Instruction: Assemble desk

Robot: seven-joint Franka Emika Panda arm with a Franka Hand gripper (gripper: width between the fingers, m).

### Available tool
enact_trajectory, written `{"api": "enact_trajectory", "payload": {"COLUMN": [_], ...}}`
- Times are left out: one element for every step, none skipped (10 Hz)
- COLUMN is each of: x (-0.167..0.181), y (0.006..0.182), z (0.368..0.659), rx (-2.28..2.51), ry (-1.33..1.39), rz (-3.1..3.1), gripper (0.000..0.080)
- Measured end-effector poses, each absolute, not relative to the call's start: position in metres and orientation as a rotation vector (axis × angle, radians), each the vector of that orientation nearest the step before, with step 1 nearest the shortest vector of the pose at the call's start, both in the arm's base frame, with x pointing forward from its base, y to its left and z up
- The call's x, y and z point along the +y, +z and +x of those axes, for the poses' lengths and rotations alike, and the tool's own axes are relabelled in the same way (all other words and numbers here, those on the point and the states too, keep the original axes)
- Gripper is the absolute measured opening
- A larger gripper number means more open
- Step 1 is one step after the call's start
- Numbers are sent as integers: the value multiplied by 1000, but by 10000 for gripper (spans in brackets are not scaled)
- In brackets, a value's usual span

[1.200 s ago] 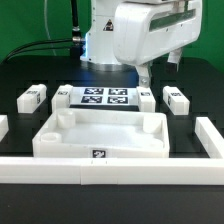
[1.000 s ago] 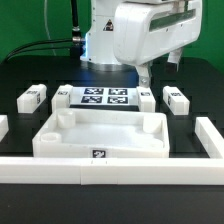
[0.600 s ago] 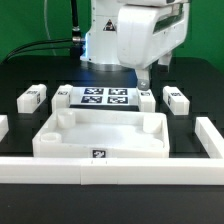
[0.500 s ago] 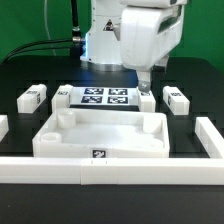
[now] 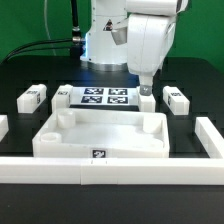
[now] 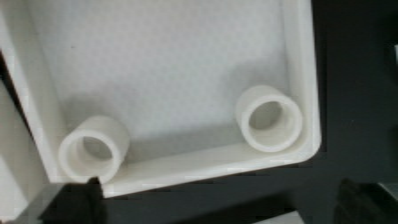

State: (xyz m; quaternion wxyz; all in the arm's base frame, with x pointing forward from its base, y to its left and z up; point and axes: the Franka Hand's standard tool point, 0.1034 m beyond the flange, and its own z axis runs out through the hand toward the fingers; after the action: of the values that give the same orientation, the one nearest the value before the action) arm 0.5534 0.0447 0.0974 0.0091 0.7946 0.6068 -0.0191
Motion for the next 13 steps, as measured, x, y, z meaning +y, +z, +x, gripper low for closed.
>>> {"api": "enact_trajectory", "payload": {"x": [36, 30, 24, 17, 18, 17, 17, 18, 17, 17, 18, 19, 18], "y": [90, 84, 77, 72, 73, 72, 72, 68, 54, 44, 39, 30, 21], "z": [549, 542, 536, 533, 534, 533, 533, 532, 521, 513, 511, 510, 506], "rx": [2019, 2032, 2063, 2073, 2061, 2061, 2061, 2060, 2060, 2068, 2068, 2066, 2066], "ry": [-31, -25, -19, -29, -28, -29, -30, -9, 17, 28, 36, 52, 47], "rz": [2378, 2368, 2343, 2343, 2353, 2354, 2355, 2350, 2348, 2343, 2344, 2344, 2355], "gripper": [650, 650, 650, 650, 650, 650, 650, 650, 650, 650, 650, 650, 650]}}
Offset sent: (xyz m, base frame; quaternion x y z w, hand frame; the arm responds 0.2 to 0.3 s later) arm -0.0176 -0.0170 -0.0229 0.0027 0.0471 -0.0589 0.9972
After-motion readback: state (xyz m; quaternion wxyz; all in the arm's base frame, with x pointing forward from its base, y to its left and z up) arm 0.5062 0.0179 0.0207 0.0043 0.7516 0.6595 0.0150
